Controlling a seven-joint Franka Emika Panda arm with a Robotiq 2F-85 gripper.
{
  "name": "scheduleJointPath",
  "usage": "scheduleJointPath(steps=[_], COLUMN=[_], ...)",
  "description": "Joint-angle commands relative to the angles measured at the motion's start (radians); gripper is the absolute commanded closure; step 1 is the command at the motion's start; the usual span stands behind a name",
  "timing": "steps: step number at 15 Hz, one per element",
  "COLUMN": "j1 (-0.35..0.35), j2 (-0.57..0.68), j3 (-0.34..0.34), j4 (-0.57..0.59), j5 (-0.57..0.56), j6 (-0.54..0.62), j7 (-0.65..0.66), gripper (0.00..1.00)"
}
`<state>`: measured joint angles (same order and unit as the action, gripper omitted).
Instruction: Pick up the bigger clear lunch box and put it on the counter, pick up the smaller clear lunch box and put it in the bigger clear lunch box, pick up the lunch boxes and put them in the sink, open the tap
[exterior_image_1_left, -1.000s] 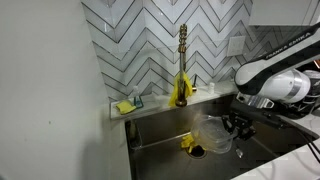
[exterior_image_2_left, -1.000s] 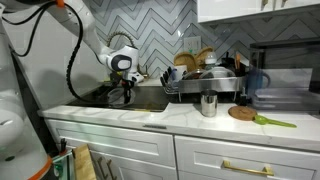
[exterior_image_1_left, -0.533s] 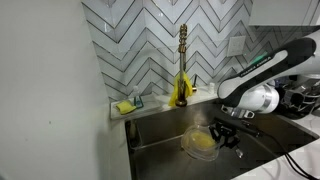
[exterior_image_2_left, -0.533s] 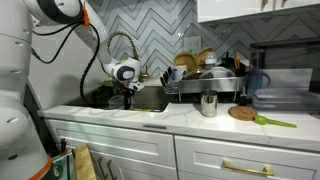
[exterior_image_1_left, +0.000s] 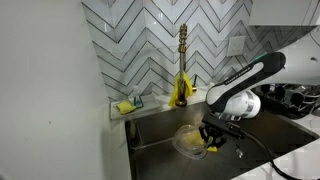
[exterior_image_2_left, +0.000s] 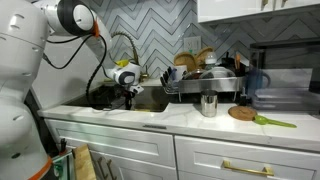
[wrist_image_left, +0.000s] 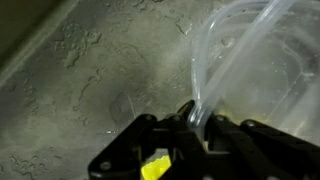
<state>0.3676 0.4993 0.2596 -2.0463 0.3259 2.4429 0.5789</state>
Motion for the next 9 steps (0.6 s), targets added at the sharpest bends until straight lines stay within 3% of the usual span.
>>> scheduleJointPath(steps=[1, 6, 7, 9], j1=[0.03, 0.046, 0.047, 0.043], j2=[0.061, 0.109, 0.11, 0.097], j3=[-0.021, -0.036, -0.04, -0.041], j4=[0.061, 0.112, 0.115, 0.111], j5=[0.004, -0.01, -0.012, -0.007], j6=[0.014, -0.005, -0.007, -0.008], j7=[0.039, 0.074, 0.077, 0.079], gripper=[0.98, 0.98, 0.68, 0.61])
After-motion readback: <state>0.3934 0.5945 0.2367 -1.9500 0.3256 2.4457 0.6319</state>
